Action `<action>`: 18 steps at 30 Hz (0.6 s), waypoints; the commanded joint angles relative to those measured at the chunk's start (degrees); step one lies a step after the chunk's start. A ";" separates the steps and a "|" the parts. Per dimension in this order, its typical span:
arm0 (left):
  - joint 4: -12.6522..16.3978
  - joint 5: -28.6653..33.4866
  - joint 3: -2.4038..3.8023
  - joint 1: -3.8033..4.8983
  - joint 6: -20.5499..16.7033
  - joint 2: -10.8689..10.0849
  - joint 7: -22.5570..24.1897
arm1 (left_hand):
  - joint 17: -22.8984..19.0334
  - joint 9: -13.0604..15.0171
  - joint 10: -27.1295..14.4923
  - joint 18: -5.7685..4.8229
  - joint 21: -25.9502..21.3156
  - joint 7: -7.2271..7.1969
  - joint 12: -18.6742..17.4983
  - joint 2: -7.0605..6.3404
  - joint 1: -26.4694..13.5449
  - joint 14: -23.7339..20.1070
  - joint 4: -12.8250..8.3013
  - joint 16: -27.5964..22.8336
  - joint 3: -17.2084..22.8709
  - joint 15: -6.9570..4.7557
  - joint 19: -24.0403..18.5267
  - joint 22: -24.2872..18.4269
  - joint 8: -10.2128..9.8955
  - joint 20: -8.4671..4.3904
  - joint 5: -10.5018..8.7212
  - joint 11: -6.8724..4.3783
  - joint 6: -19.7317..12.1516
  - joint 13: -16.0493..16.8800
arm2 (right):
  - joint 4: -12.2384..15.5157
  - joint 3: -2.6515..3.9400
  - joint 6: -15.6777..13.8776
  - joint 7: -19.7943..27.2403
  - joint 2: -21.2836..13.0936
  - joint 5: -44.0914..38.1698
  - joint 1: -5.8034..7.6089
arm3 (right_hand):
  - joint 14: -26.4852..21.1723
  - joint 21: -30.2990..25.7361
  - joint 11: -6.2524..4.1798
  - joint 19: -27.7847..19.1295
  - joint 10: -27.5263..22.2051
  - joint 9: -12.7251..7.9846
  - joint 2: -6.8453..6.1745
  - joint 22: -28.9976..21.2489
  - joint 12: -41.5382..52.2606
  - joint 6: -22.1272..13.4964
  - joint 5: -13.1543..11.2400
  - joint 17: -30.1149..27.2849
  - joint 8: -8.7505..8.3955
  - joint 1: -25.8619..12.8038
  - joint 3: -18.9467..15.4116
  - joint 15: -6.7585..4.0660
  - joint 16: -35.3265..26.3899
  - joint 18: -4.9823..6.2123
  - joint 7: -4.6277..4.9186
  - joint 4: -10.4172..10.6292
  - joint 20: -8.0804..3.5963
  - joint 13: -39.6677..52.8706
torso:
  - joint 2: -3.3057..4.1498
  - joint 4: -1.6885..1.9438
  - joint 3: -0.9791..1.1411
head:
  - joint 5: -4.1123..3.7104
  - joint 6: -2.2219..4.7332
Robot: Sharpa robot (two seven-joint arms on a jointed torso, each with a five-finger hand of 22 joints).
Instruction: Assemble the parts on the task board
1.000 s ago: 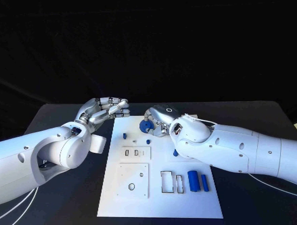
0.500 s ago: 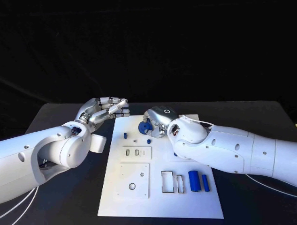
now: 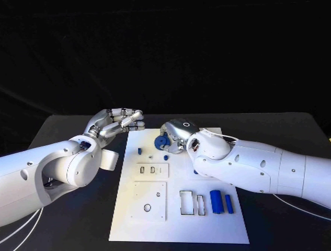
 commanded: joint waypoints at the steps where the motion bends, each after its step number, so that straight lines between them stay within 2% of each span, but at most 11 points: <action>1: 0.10 0.25 0.05 0.11 0.93 0.01 0.17 | 0.05 0.05 -0.35 0.67 -0.24 0.64 -0.17 0.67 0.13 -0.36 -0.06 -0.35 -0.29 0.13 0.46 -0.05 -0.25 0.01 -0.24 -0.06 -0.41 -0.02 | 0.20 0.01 1.70 0.11 -0.26 1.00 -0.02 | 5.97 -0.26 0.33 0.42 0.19 -0.36 0.36 8.64 0.10 0.14 1.12 15.09 -0.20 -1.54 -2.22 0.47 0.23 -0.36 -0.03 1.81 0.48 6.20 | -0.02 -0.02 0.06 | 0.08 -0.03; 3: 0.10 0.25 0.05 0.11 0.90 -0.01 0.11 | 0.05 0.05 -0.35 0.67 -0.24 0.64 -0.17 0.67 0.13 -0.36 -0.06 -0.35 -0.29 0.13 0.46 -0.05 -0.25 0.01 -0.24 -0.06 -0.41 -0.02 | 0.36 0.01 2.14 0.36 -0.42 1.68 -0.02 | 5.97 0.02 0.26 0.67 0.39 -0.55 1.08 8.96 0.29 0.53 2.57 15.09 -0.11 -2.91 -3.32 0.41 0.23 -0.45 -0.13 3.59 0.46 6.42 | -0.02 -0.05 0.05 | 0.10 -0.03; 6: 0.08 0.25 0.05 0.11 0.83 -0.03 0.00 | 0.07 0.06 -0.39 0.67 -0.26 0.65 -0.18 0.69 0.12 -0.37 -0.06 -0.38 -0.34 0.13 0.47 -0.06 -0.27 0.02 -0.25 -0.05 -0.44 -0.02 | 0.50 0.00 2.73 0.62 -0.52 2.11 -0.02 | 5.97 -0.11 0.22 0.60 0.39 -0.71 1.66 8.91 0.31 0.66 3.33 15.09 -0.11 -3.66 -3.79 0.37 0.23 -0.42 -0.16 4.78 0.42 6.45 | 0.00 -0.07 0.06 | 0.14 -0.06; 18: 0.02 0.25 0.05 0.11 0.73 -0.07 -0.16 | 0.09 0.07 -0.46 0.67 -0.27 0.68 -0.20 0.72 0.10 -0.38 -0.06 -0.41 -0.38 0.14 0.48 -0.08 -0.31 0.02 -0.26 -0.03 -0.49 -0.03 | 0.17 -0.01 4.32 0.59 -0.80 2.69 -0.01 | 5.97 0.05 0.13 0.75 0.79 -0.77 2.20 9.09 0.69 1.12 3.88 15.09 0.07 -3.88 -3.78 0.32 0.23 -0.47 -0.27 5.48 0.38 6.90 | 0.01 -0.05 0.05 | 0.02 -0.16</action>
